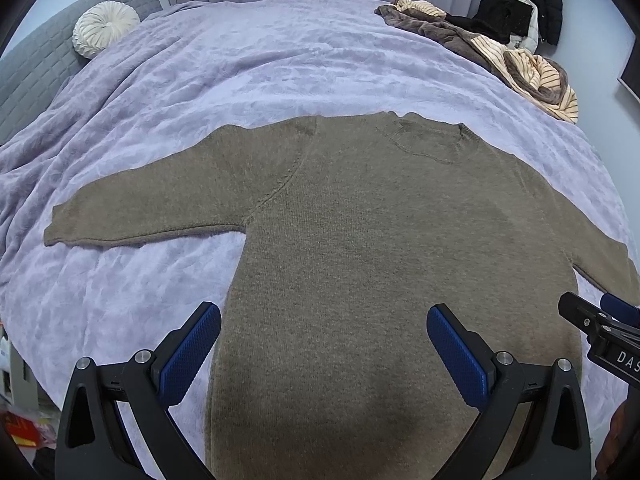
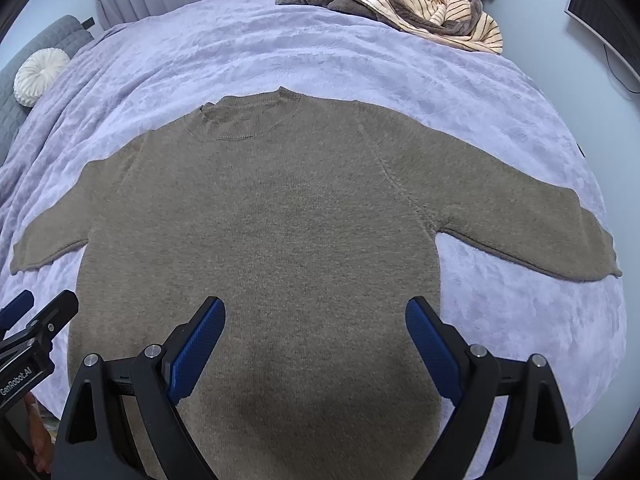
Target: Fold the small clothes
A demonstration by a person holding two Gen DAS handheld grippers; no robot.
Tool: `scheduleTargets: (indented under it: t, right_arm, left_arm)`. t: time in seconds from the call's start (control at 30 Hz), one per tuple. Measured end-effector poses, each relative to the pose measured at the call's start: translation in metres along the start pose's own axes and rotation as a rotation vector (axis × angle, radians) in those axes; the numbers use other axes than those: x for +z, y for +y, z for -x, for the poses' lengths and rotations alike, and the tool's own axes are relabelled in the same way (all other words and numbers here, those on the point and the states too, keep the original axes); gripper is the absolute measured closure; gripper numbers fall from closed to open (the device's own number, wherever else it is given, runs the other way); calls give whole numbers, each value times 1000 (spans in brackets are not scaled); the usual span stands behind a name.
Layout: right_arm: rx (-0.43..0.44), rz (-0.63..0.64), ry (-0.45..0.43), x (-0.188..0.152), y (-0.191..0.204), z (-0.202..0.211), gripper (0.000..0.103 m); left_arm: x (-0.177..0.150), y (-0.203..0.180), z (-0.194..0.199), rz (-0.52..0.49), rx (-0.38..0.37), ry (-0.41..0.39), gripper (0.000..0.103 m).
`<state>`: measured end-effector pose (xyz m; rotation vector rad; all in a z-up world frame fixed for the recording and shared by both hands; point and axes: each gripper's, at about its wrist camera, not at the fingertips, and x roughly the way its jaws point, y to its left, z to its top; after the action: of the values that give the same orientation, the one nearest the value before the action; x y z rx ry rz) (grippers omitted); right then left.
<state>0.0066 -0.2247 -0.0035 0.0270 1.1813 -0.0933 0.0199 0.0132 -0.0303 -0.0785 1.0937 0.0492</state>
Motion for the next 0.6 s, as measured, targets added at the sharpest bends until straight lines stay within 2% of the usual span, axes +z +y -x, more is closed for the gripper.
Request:
scheduleTargets:
  t: [0.6]
  right_arm:
    - [-14, -9, 21, 5, 3, -10, 10]
  left_arm:
    - [4, 13, -16, -3, -26, 13, 0]
